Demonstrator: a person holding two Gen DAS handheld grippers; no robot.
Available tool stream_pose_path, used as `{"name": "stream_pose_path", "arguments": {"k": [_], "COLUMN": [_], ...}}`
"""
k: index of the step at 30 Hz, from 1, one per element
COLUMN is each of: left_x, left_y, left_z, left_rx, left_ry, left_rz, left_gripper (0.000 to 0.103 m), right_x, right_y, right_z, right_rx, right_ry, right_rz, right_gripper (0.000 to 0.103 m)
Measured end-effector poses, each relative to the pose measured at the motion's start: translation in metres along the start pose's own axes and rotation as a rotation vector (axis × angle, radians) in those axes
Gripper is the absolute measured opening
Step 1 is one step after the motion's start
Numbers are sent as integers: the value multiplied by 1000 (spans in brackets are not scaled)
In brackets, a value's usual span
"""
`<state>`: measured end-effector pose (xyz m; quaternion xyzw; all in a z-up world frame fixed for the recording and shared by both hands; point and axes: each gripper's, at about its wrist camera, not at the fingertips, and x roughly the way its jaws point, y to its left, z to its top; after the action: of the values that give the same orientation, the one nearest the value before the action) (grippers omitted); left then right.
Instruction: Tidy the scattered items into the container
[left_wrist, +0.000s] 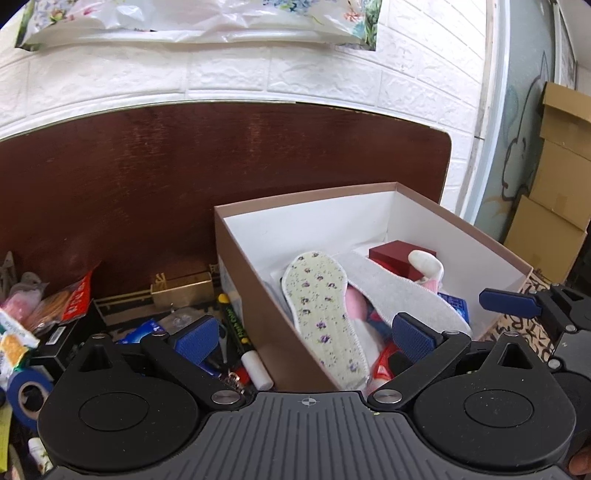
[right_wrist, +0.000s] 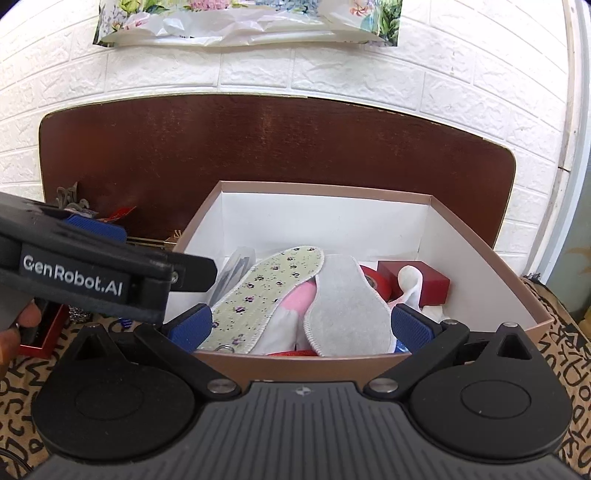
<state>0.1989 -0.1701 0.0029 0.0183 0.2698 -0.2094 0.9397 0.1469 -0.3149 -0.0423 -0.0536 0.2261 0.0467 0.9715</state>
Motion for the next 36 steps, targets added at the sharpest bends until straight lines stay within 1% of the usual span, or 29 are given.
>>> {"name": "stream_pose_path", "arguments": {"k": [4,8,13,16,19,25,28,36], "left_x": [-11,-24,-45,-58,-72,-104,-117,-136], "left_y": [-2,-2,0,1,2,-7,-18,-44], "left_z": [-6,-10,-19,-26,-33,-48,-57,-68], "left_rx": [12,6,-2,-8,-11,12,40,59], "left_ry": [-2,-4,-15,-20,-14,-23,-28,-11], "left_rz": [19,22,35,35,28,53,74,47], "left_gripper": [103,103,103,103,103,103,103,103], "right_x": [-11,-21,-37,-47,-61,-93,-107,-135], "right_y": [4,10,20,28,36,48,47,38], "right_z": [1,-1,-4,-9,-15,-29,-37,-51], "right_rx": [1,-8,-16,-26,-53,-102,-106,-93], "right_ry": [-2,-6,-13,-20,-34,-44,-28,-4], "right_rz": [3,8,33,51,45,-12,-55,-144], "right_gripper": [103,103,103,103,103,103,103,103]}}
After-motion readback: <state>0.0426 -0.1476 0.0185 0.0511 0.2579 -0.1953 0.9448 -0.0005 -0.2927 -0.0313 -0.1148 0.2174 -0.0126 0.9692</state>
